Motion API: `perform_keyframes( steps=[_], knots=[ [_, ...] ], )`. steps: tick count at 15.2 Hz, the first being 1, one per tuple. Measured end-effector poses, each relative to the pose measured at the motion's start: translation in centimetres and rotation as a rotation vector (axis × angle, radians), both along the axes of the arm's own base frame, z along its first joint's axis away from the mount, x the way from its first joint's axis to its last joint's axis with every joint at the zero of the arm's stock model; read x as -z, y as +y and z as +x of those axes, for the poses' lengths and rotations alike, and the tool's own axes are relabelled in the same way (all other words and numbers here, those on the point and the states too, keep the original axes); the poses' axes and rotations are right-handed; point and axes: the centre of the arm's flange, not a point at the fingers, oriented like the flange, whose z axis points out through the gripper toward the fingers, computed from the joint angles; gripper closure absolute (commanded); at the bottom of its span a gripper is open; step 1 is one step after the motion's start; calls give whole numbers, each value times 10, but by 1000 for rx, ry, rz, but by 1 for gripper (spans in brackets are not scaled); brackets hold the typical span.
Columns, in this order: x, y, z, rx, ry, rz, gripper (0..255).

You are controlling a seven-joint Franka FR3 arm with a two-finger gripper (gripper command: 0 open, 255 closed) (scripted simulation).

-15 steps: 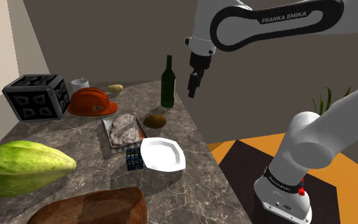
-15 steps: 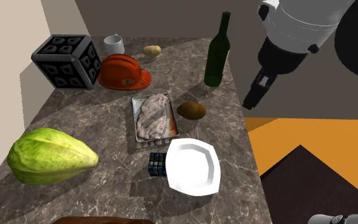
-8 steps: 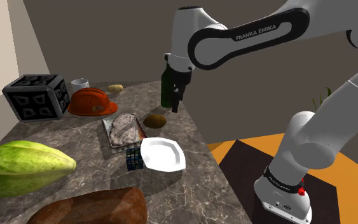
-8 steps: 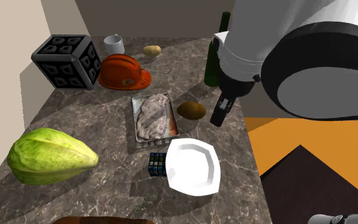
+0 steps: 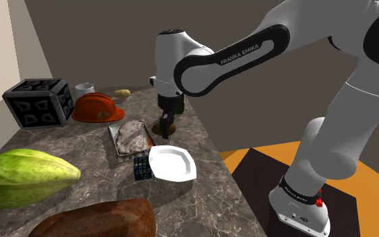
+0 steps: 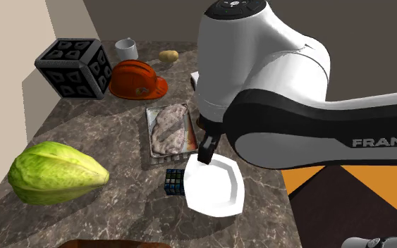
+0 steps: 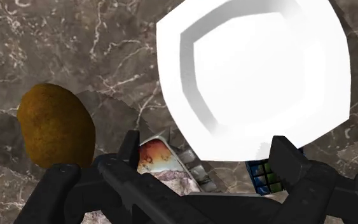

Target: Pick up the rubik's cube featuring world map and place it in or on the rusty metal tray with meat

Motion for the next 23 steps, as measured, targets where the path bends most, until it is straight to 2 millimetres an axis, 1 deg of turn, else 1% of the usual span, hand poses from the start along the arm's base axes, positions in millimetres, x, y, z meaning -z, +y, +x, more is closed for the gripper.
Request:
perform_keyframes(
  steps=[2, 4, 5, 6, 8, 10, 11, 14, 19, 23],
  knots=[
    [12, 23, 7, -28, 10, 5, 0],
    [30, 45, 12, -55, 20, 10, 0],
    [36, 54, 16, -70, 25, 12, 0],
    [46, 62, 20, -84, 29, 15, 0],
    [59, 86, 25, -112, 39, 20, 0],
    [73, 107, 28, -139, 48, 25, 0],
    [77, 113, 28, -148, 52, 26, 0],
    [91, 119, 27, -155, 54, 27, 0],
    [117, 119, 27, -156, 54, 28, 0],
    [121, 119, 27, -156, 54, 28, 0]
  ],
)
